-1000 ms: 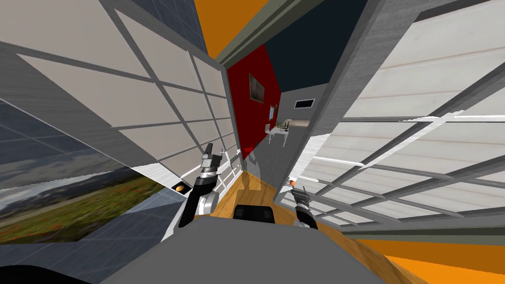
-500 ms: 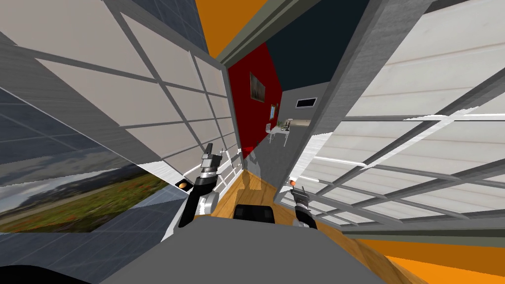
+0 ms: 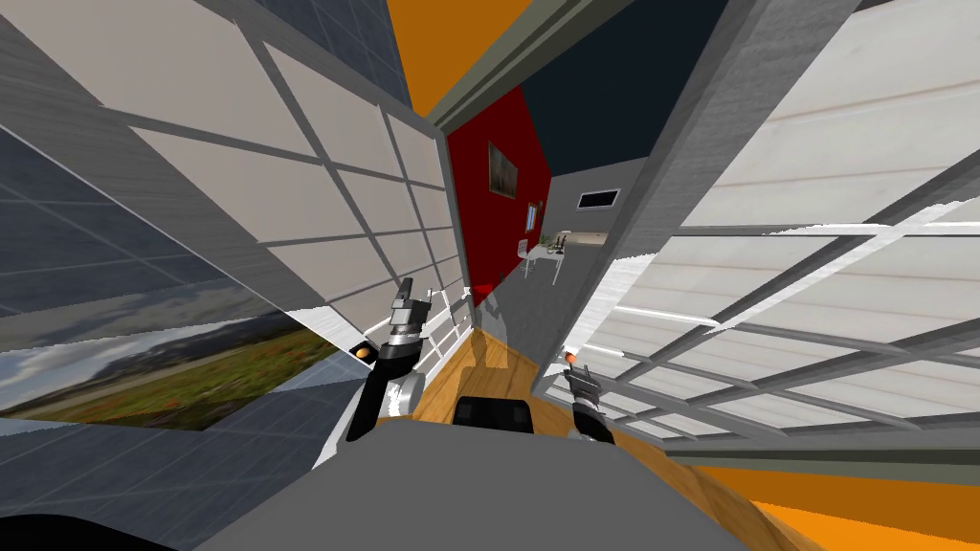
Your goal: Pull the door open
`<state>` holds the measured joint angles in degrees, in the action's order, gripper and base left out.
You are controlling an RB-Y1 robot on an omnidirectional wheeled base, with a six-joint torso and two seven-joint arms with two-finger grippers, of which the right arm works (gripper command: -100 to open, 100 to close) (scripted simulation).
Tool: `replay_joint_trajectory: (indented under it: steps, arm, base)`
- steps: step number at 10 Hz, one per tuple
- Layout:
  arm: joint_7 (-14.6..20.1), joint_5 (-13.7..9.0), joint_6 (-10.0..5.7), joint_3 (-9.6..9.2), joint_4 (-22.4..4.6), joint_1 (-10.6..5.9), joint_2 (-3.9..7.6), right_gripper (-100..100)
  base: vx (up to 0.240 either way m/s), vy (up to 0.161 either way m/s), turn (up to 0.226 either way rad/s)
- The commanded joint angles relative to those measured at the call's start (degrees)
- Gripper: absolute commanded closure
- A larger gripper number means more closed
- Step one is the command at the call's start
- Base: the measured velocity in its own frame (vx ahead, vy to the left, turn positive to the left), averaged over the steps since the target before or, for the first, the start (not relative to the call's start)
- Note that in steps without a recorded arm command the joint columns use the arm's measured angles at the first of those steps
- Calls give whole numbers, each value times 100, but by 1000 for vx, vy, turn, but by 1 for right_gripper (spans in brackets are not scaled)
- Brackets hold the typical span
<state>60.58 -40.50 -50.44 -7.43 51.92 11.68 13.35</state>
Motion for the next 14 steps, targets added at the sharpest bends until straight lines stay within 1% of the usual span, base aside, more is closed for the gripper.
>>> replay_joint_trajectory:
  steps: [1,2,4,5,6,7,8,11,12,13,14]
  arm:
    - [171,-44,-34,-122,185,-129,-123,-100]
    - [356,-128,-26,-158,219,-118,-138,-100]
    - [356,-128,-26,-158,161,-118,-138,-100]
    - [509,-202,-19,-190,249,-107,-151,-100]
    - [648,-269,-13,-220,276,-98,-162,-100]
    - [648,-269,-13,-220,276,-98,-162,-100]
    - [742,-318,-9,-241,296,-91,-171,-100]
    - [742,-318,-9,-241,296,-91,-171,-100]
    - [823,-360,-5,-259,313,-85,-178,-100]
    - [808,-392,79,-192,181,6,-100,-100]
    - [776,-461,316,-97,235,-35,-37,-100]
  base:
    - [-36,4,5]
    - [-59,-16,68]
    - [-38,-5,17]
    - [-26,0,12]
    - [-40,-6,49]
    - [-39,-8,23]
    - [-33,0,43]
    - [-10,4,-5]
    - [-13,-4,26]
    - [-1,-28,-35]
    - [2,-13,-100]
